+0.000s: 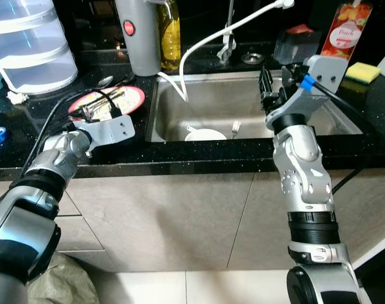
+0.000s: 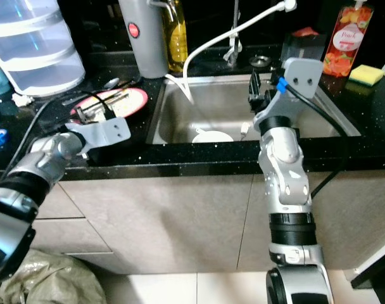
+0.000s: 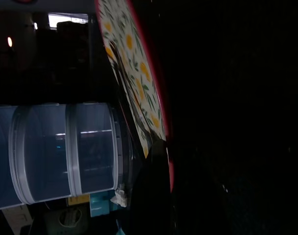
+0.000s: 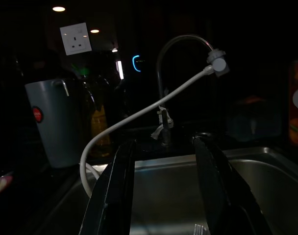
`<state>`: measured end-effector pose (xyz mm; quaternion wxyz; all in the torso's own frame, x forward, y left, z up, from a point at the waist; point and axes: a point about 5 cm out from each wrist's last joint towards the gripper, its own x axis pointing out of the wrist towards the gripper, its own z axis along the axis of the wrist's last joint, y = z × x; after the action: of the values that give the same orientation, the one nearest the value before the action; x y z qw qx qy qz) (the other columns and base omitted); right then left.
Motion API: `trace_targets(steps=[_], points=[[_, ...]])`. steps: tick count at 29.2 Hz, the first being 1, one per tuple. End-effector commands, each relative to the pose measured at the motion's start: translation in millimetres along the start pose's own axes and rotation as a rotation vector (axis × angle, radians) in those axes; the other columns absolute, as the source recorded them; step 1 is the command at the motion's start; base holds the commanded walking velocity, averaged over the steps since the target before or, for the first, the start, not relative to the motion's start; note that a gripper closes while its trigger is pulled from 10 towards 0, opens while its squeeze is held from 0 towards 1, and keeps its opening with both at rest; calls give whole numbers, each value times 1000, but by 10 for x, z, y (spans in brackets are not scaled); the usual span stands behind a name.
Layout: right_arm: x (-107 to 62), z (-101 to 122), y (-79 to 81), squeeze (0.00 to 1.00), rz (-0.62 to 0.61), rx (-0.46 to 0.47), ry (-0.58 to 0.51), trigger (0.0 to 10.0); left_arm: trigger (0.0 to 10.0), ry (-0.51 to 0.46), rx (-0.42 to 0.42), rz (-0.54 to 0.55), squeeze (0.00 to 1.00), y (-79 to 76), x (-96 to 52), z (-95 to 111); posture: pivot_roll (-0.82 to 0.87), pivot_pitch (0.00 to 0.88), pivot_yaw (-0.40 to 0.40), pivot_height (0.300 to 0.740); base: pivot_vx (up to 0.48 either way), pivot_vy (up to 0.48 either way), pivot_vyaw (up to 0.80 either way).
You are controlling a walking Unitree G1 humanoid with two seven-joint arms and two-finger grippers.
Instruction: Kitchen organization
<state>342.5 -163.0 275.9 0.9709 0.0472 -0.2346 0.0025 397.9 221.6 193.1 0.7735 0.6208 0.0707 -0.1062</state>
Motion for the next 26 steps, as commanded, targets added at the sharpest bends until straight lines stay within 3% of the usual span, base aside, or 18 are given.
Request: trace_targets(steps=[1,3,4,5,6,8,11,16,19,24,26], points=[[-20,6,-9,0,0,-5,4,10000,0,-8,17,-77,0,-252,17,31,58,21,38,740,0,0,0],[-17,-2,3,0,11,-6,6,10000,0,-23,13,-90,0,-282,4,40,64,12,41,740,0,0,0],[-7,1,2,0,10,-4,3,10000,6078,-41,1,-116,0,-313,-9,61,67,8,43,740,0,0,0],[-7,1,2,0,10,-4,3,10000,6078,-41,1,-116,0,-313,-9,61,67,8,43,740,0,0,0],[2,5,-1,0,7,-3,0,10000,10000,-58,-14,-145,0,-343,-15,79,69,8,43,740,0,0,0],[19,12,-4,0,0,2,-3,10000,10000,-109,-30,-228,0,-386,-67,130,75,12,34,740,0,0,0],[21,4,16,0,11,4,1,10000,10000,-155,-9,-268,0,-351,-147,176,87,14,30,740,0,0,0],[16,-12,26,0,18,4,7,10000,10000,-172,1,-304,0,-336,-261,212,91,18,28,740,0,0,0],[15,-20,32,0,20,8,11,10000,10000,-203,10,-368,0,-401,-411,274,97,25,25,740,0,0,0],[16,-30,48,0,25,10,14,10000,10000,-227,7,-413,0,-442,-538,328,99,27,21,740,0,0,0],[19,-31,53,0,28,12,15,10000,10000,-225,0,-428,180,-451,-602,339,100,29,17,740,0,0,0]])
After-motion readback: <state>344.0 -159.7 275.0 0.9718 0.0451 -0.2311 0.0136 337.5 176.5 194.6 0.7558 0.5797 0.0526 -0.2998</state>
